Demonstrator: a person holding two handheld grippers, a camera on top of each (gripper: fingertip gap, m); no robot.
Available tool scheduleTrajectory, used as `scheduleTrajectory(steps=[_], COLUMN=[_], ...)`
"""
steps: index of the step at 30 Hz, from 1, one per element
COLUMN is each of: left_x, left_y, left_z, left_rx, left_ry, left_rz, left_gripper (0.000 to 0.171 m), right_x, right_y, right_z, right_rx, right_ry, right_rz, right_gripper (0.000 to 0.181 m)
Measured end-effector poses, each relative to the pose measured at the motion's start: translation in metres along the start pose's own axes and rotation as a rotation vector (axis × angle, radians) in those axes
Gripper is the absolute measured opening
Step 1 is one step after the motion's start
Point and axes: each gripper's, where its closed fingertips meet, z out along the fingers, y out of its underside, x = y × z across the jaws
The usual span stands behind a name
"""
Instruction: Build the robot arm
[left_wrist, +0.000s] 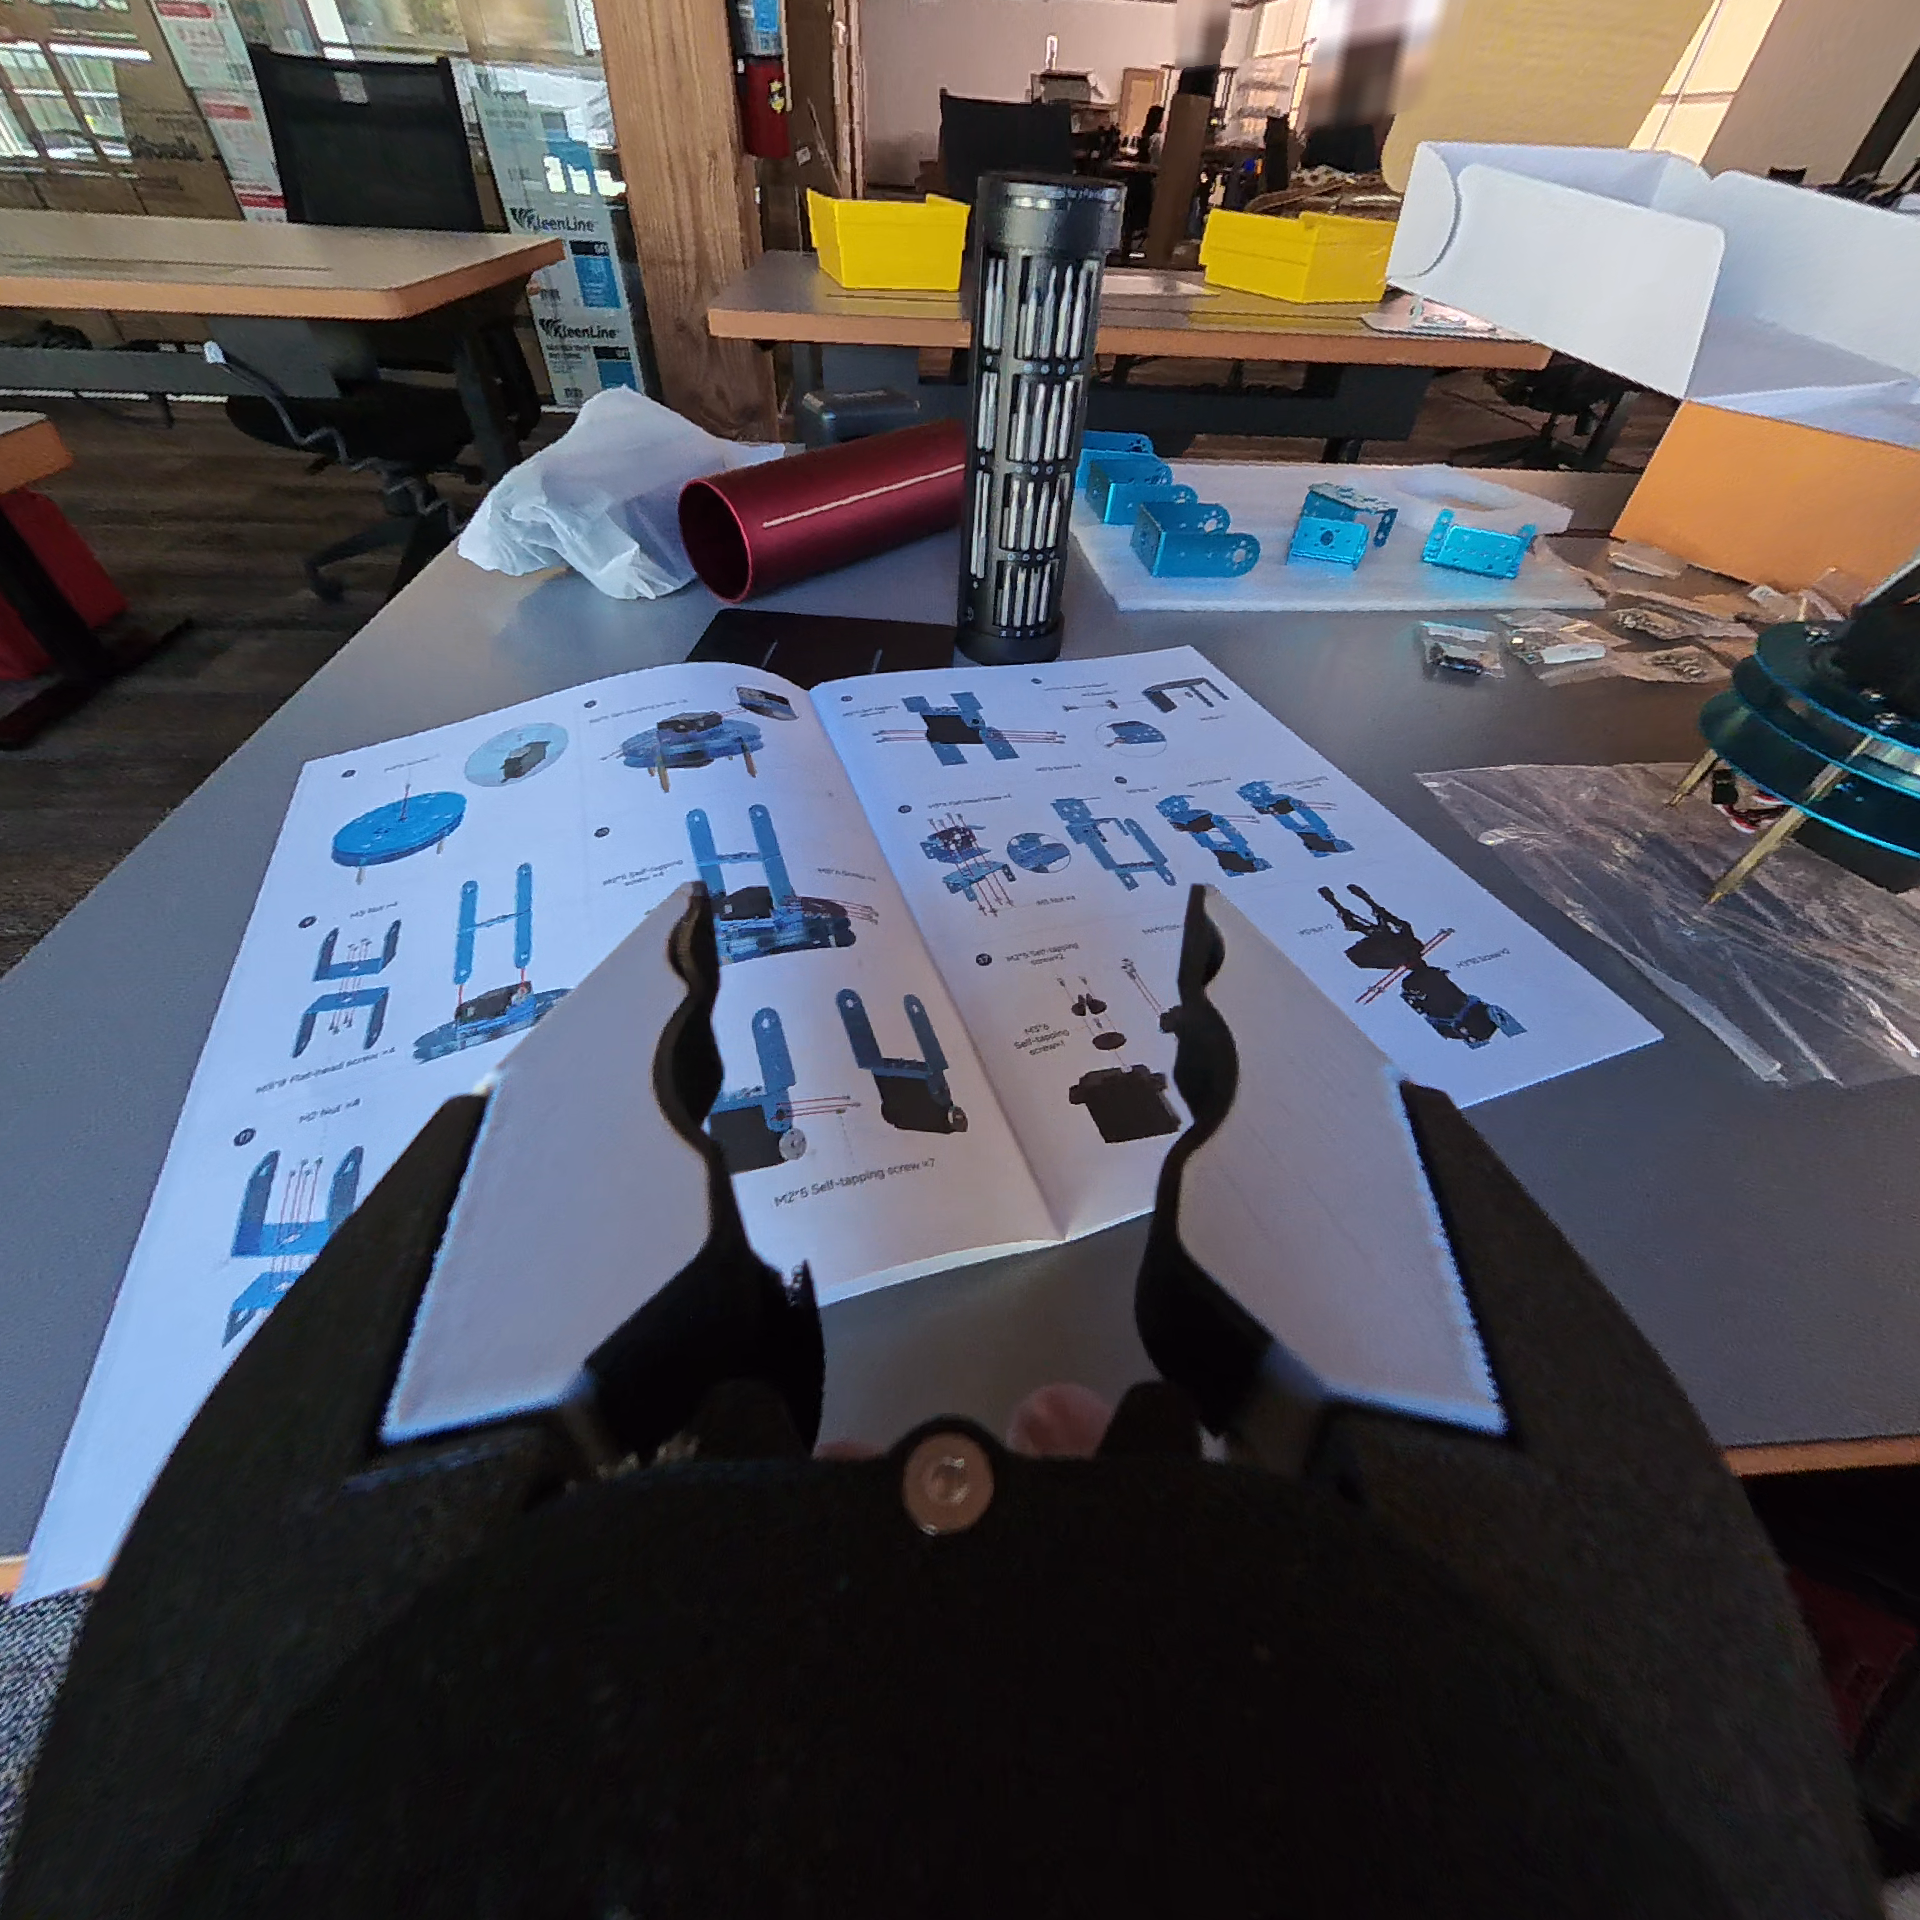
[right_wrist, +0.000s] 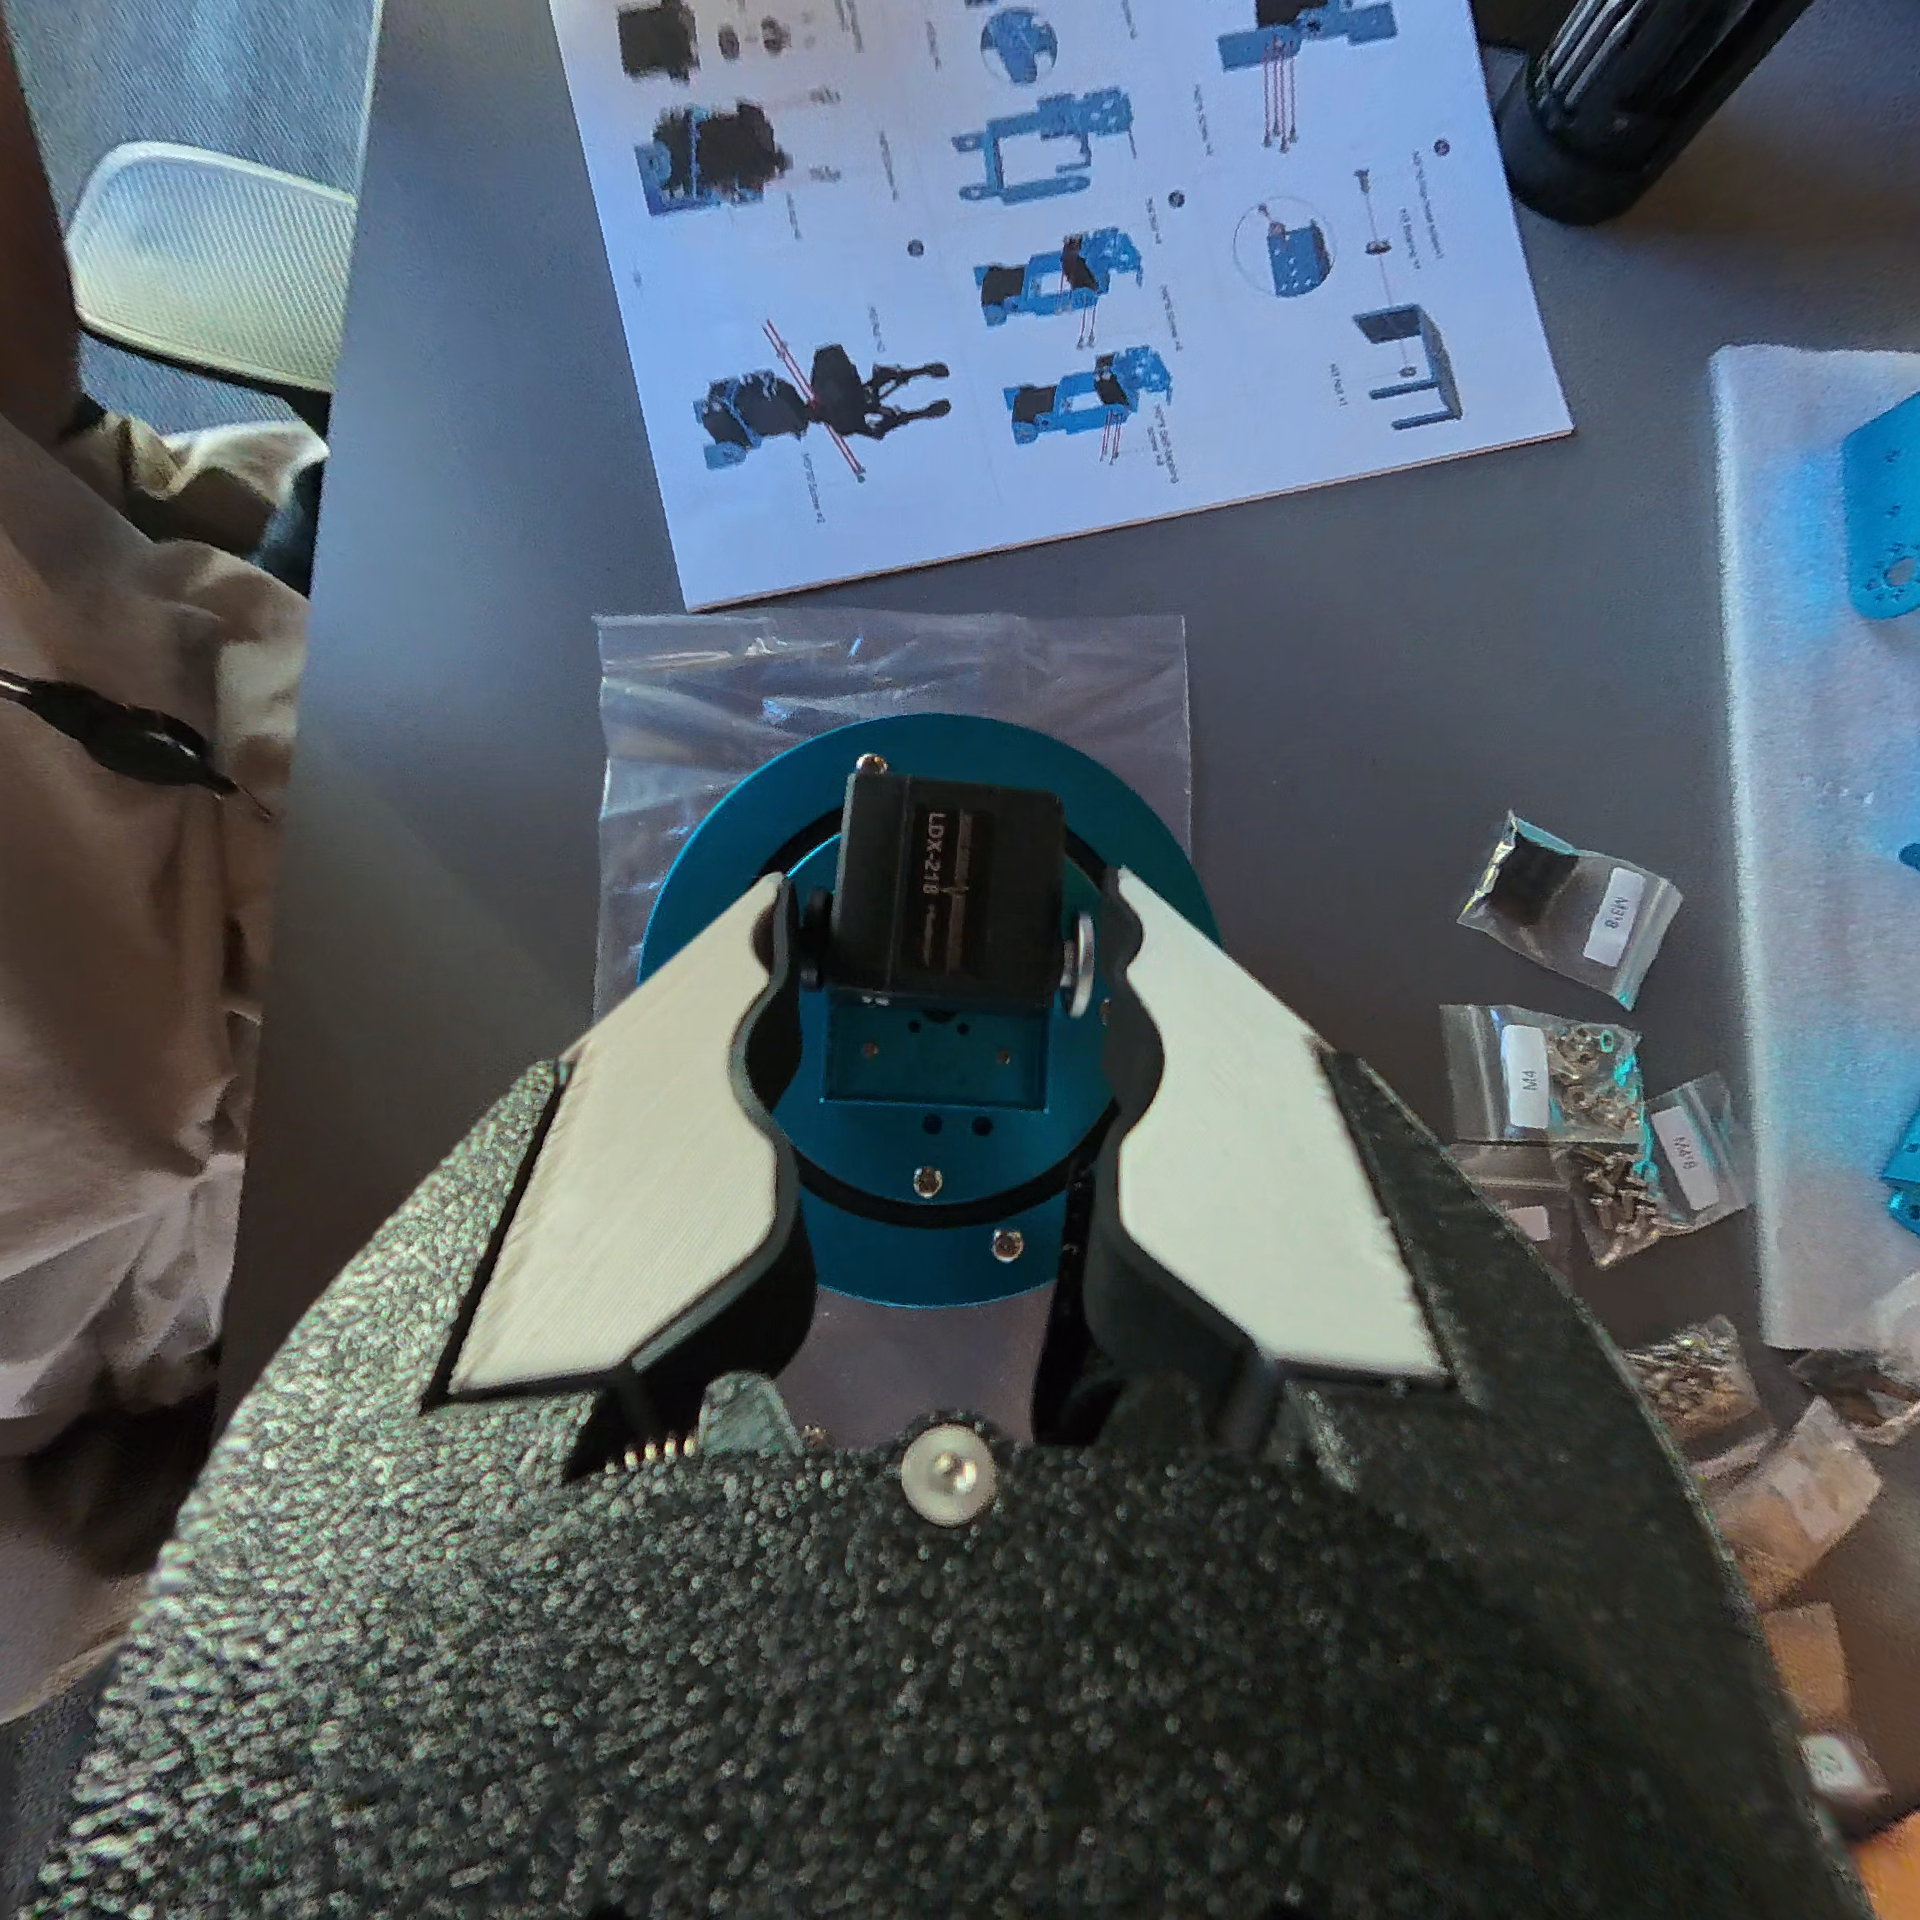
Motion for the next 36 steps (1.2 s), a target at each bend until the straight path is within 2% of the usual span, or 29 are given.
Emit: scheduleTrajectory(steps=[8,14,23,25,28,31,34,36], left_x=[0.013,0.031,0.072,0.087,0.117,0.152,0.198,0.228], left_y=[0.001,0.002,0.008,0.006,0.001,-0.005,-0.014,-0.020], left_z=[0.008,0.015,0.033,0.037,0.042,0.052,0.057,0.060], left_rx=[-0.016,-0.023,-0.063,-0.064,-0.066,-0.076,-0.074,-0.099], left_ry=[0.021,0.072,0.188,0.240,0.337,0.448,0.655,0.784], left_rz=[0.043,0.049,0.062,0.047,0.051,0.074,0.060,0.037], left_gripper=[0.089,0.089,0.089,0.089,0.089,0.087,0.086,0.086], right_x=[-0.003,-0.004,-0.002,0.003,-0.002,-0.003,-0.004,-0.002], right_y=[0.004,0.003,-0.011,-0.015,-0.020,-0.032,-0.044,-0.041], right_z=[0.004,0.003,-0.010,-0.010,-0.003,-0.003,-0.009,-0.010], right_rx=[-0.267,-0.311,-0.049,0.026,0.104,0.205,0.320,0.348], right_ry=[-0.028,-0.090,-0.087,-0.058,-0.110,-0.142,-0.188,-0.197], right_rz=[-0.088,-0.013,0.105,0.119,0.180,0.229,0.298,0.335], right_gripper=[0.051,0.049,0.048,0.048,0.048,0.048,0.047,0.048])
